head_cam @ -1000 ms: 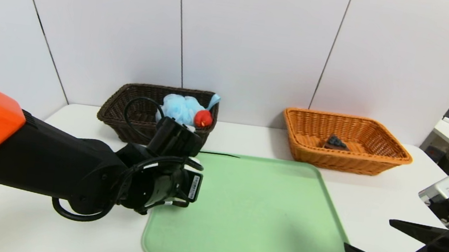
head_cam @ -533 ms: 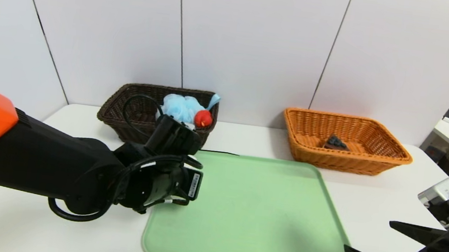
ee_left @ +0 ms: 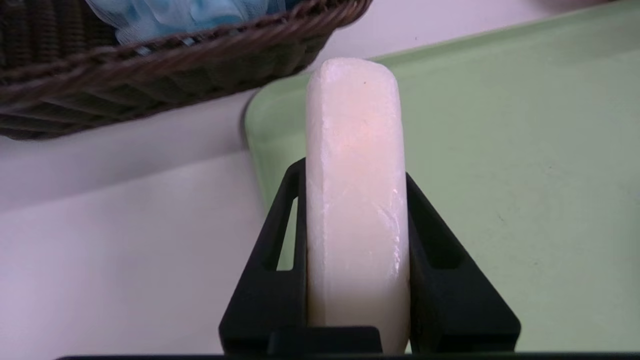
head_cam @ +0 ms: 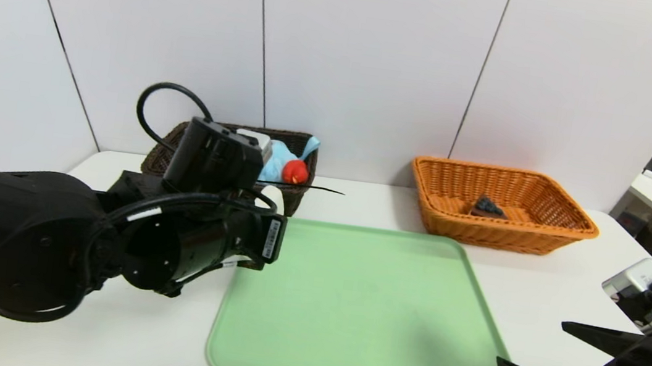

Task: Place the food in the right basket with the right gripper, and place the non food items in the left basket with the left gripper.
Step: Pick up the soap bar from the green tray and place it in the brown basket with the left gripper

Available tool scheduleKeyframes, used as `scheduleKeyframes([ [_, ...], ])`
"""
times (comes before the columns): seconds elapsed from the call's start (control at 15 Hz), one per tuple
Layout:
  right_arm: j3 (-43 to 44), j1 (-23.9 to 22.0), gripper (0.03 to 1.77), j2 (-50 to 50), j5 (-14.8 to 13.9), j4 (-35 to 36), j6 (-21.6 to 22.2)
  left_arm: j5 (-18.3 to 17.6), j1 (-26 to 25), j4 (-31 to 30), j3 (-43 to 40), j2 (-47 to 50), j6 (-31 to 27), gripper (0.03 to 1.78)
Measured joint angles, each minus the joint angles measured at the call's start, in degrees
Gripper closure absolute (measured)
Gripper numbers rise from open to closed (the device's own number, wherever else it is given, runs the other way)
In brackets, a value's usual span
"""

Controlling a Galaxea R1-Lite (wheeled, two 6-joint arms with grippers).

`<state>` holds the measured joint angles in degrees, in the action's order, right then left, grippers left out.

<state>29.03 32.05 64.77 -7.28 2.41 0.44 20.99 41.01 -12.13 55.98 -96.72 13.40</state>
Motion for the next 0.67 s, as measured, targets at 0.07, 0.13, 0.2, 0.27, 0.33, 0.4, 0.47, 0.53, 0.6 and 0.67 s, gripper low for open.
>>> scheduleKeyframes([
  [0.07, 0.21, 0.00, 0.10, 0.09, 0.00, 0.01, -0.02, 0.69, 0.02, 0.01, 0.11, 1.66, -1.39, 1.29],
  [0.13, 0.32, 0.00, 0.10, 0.17, 0.01, 0.01, -0.11, 1.33, -0.27, 0.00, 0.38, 3.25, -3.23, 1.29],
  [0.2, 0.41, 0.02, 0.10, 0.22, 0.00, 0.04, -0.22, 1.66, -1.10, -0.07, 0.90, 4.61, -5.19, 1.29],
  [0.27, 0.44, 0.09, 0.10, 0.26, 0.01, 0.01, -0.41, 1.74, -2.43, -0.16, 1.95, 5.68, -7.17, 1.29],
  [0.33, 0.49, 0.09, 0.10, 0.30, 0.01, 0.01, -0.49, 1.69, -4.18, -0.07, 3.47, 6.51, -8.83, 1.29],
  [0.4, 0.49, 0.11, 0.10, 0.30, 0.01, 0.01, -0.46, 1.49, -5.97, 0.17, 5.23, 6.95, -9.90, 1.29],
  [0.47, 0.49, 0.11, 0.10, 0.30, 0.04, 0.01, -0.49, 1.06, -7.97, 0.43, 7.19, 7.01, -10.86, 1.29],
  [0.53, 0.44, 0.11, 0.10, 0.30, 0.00, 0.00, -0.54, 0.20, -10.19, 0.59, 9.45, 6.69, -11.95, 1.29],
  [0.6, 0.41, 0.13, 0.10, 0.26, 0.01, 0.00, -0.54, -0.96, -12.46, 0.76, 11.69, 6.12, -13.09, 1.29],
  [0.67, 0.41, 0.15, 0.10, 0.20, 0.04, -0.02, -0.57, -2.30, -14.60, 0.94, 14.17, 5.29, -14.13, 1.29],
])
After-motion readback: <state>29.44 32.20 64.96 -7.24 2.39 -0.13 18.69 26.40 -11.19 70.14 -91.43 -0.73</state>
